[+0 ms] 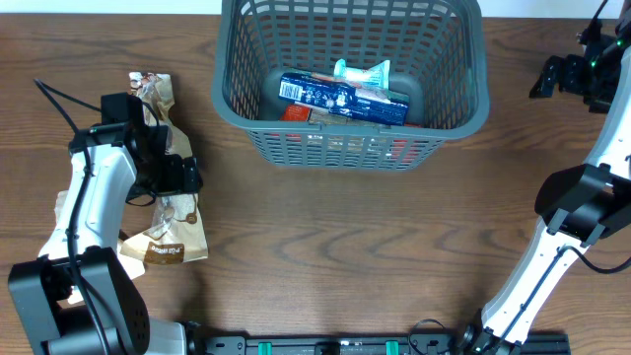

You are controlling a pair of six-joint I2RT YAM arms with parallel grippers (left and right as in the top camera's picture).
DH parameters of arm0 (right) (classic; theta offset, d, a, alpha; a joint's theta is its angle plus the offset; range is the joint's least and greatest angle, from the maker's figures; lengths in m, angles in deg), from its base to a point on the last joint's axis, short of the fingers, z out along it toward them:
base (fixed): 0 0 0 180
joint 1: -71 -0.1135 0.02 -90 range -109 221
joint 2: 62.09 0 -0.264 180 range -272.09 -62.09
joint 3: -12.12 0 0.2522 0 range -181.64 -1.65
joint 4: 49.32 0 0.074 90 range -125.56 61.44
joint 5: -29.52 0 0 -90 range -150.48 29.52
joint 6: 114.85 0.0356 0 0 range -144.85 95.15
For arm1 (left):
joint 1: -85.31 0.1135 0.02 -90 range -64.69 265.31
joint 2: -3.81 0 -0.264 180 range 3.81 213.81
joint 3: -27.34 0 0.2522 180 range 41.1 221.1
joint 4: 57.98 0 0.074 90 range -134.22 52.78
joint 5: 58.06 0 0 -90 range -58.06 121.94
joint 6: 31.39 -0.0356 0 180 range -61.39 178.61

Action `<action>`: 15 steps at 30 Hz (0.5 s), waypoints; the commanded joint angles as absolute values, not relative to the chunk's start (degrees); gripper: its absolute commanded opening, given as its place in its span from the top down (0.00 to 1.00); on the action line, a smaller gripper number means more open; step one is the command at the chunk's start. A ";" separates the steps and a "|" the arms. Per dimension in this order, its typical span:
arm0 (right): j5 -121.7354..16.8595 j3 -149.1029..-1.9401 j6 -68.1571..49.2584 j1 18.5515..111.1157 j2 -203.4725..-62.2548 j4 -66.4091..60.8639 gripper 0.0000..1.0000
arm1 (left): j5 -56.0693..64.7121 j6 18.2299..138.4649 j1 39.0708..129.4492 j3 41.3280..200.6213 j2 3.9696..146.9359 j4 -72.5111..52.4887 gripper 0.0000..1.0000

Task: Pack container
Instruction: 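Reach the left gripper over the beige snack pouches and grasp one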

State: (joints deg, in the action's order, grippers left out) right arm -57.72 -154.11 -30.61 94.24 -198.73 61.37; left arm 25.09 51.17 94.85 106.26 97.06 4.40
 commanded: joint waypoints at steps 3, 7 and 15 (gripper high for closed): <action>-58.09 -154.39 -29.58 94.33 -197.86 61.59 0.01 | 25.98 52.24 95.05 105.83 97.95 3.03 0.02; -58.11 -154.39 -29.58 94.33 -197.86 61.56 0.01 | 25.98 52.28 95.05 104.80 98.83 2.09 0.01; -58.11 -154.39 -29.58 94.33 -197.86 61.52 0.01 | 26.03 52.96 95.05 101.57 100.05 -1.00 0.01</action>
State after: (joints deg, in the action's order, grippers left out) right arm -57.74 -154.11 -30.61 94.24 -198.73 61.34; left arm 25.11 51.61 94.85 103.01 98.98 -0.45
